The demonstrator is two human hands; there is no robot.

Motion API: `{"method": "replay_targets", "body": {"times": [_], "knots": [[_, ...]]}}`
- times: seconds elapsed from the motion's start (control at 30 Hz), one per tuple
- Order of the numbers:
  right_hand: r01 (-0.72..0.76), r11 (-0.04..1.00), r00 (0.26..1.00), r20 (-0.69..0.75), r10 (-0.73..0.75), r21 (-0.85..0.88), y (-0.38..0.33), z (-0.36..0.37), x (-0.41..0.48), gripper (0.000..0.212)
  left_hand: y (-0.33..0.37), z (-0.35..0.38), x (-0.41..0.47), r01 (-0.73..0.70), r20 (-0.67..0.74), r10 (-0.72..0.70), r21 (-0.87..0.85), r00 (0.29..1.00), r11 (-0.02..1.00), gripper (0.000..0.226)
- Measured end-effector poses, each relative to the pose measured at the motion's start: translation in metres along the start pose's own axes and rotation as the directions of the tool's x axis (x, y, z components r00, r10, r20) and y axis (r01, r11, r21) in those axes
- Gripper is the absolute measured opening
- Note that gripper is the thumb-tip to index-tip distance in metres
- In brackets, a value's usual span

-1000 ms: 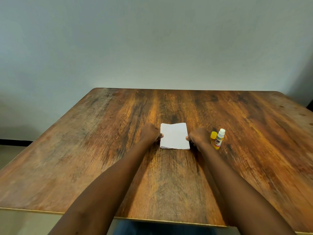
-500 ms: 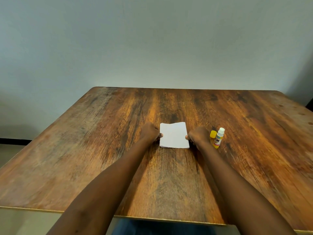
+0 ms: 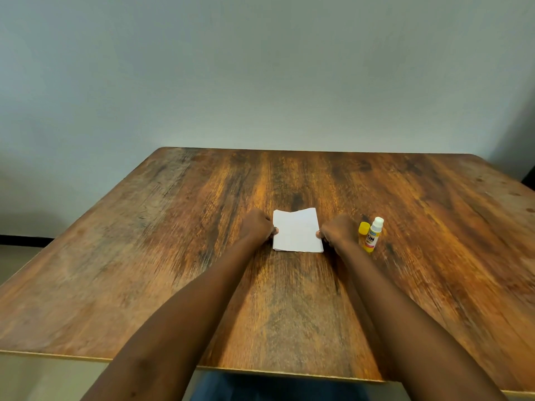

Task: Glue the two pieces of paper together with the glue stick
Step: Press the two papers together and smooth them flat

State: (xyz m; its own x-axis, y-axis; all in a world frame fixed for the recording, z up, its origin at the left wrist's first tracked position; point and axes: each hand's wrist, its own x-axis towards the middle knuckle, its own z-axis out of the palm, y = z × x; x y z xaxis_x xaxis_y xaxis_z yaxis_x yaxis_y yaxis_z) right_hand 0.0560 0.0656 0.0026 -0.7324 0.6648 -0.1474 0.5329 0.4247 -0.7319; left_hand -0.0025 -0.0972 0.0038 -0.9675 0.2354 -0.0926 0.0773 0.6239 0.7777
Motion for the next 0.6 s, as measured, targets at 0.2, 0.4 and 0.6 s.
{"method": "replay_targets", "body": {"times": [0.2, 0.4, 0.6], "knots": [[0.013, 1.000, 1.000, -0.002, -0.013, -0.015, -0.0013, 0.0009, -0.0022, 0.015, 0.0013, 0.0002, -0.0015, 0.008, -0.007, -0.008, -0.007, 1.000, 1.000, 0.022], [0.017, 0.999, 1.000, -0.010, -0.017, -0.036, -0.0022, 0.0023, -0.0051, 0.018, 0.0011, 0.0014, -0.0019, 0.021, -0.015, -0.021, -0.004, 1.000, 1.000, 0.019], [0.048, 0.994, 0.999, -0.016, -0.050, -0.096, -0.0036, 0.0028, -0.0066, 0.027, 0.0067, 0.0019, -0.0051, 0.038, -0.022, -0.037, 0.044, 0.999, 0.998, 0.023]]}}
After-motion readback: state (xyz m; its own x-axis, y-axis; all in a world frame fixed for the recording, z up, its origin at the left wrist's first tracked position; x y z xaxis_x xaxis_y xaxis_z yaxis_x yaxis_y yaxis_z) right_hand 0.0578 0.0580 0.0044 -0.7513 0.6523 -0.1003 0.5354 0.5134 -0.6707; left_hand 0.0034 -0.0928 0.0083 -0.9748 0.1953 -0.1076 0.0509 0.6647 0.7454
